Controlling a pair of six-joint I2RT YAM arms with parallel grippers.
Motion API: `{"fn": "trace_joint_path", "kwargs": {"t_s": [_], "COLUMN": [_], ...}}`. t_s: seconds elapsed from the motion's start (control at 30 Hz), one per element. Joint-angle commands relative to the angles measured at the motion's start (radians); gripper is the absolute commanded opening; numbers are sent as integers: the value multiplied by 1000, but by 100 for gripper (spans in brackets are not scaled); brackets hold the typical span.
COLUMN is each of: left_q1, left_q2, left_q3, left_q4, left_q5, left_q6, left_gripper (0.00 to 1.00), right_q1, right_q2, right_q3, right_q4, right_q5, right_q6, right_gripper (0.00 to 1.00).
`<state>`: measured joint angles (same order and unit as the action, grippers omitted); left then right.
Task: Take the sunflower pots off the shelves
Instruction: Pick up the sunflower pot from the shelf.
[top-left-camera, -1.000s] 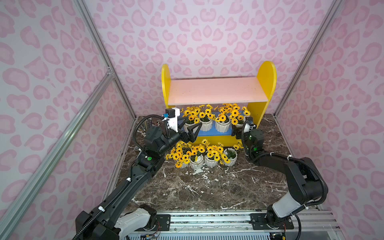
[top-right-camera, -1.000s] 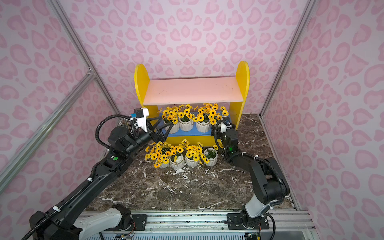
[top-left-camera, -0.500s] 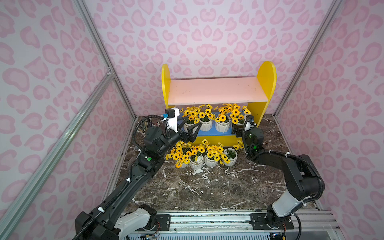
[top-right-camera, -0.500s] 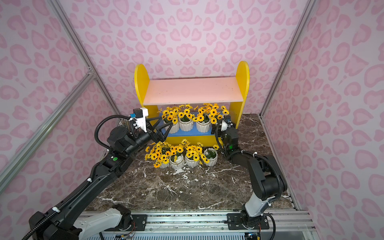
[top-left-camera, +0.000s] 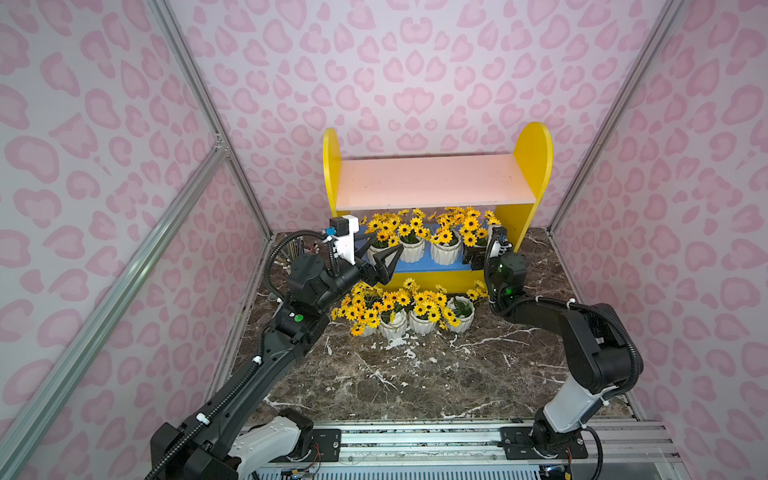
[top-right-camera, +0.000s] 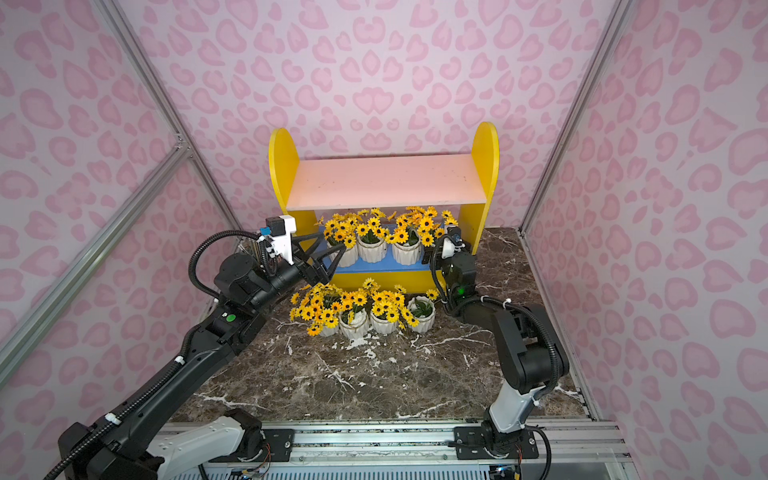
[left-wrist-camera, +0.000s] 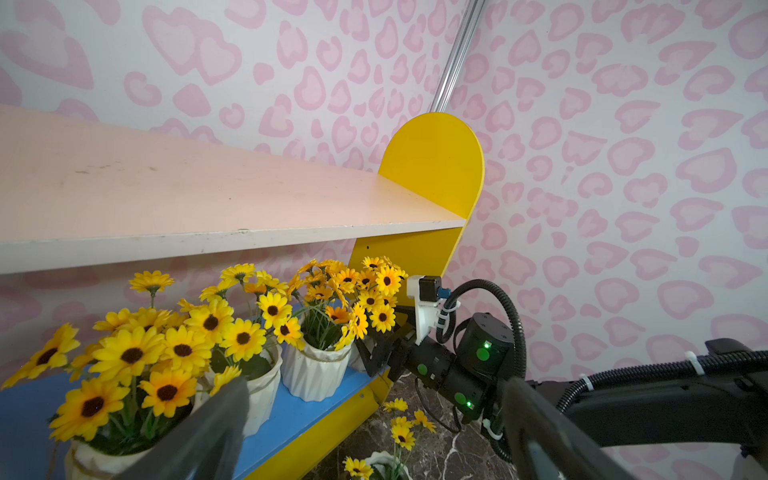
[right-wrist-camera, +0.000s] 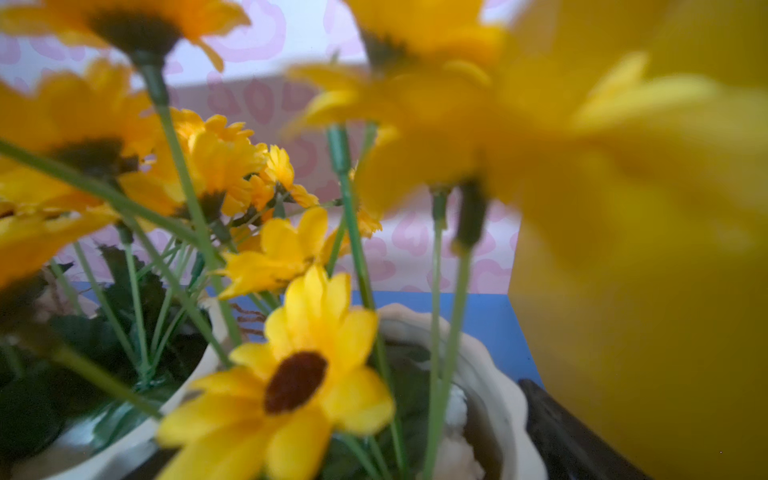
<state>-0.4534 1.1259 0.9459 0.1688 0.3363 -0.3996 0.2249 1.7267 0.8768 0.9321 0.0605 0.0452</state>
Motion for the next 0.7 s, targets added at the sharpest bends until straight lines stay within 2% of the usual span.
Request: {"fn": "trace_joint_path", "kwargs": {"t_s": [0.0, 0.23, 0.33, 0.47, 0.57, 0.67], "left_q1": [1, 2, 0, 1, 1, 2], "left_q2": [1, -3, -3, -3, -3, -3], "left_q3": [-1, -1, 0, 0, 0, 1], "left_q4": [40, 38, 38, 37, 35, 36], "left_q5": [6, 6, 6, 4, 7, 1], "left_q6": [-1, 6, 5, 7, 7, 8], "left_gripper": [97, 97, 97, 97, 97, 97], "right_q1": [-4, -10, -10, -15, -15, -18], "right_q2": [18, 57, 60, 54, 45, 31], "right_q3": [29, 23, 21, 16, 9, 6], "right_q4": [38, 43, 41, 34, 26, 11], "right_q5": [5, 10, -2, -30, -41, -67], "right_q6": [-15, -14, -24, -31, -31, -20], "right_gripper": [99, 98, 89, 73, 57, 34]}}
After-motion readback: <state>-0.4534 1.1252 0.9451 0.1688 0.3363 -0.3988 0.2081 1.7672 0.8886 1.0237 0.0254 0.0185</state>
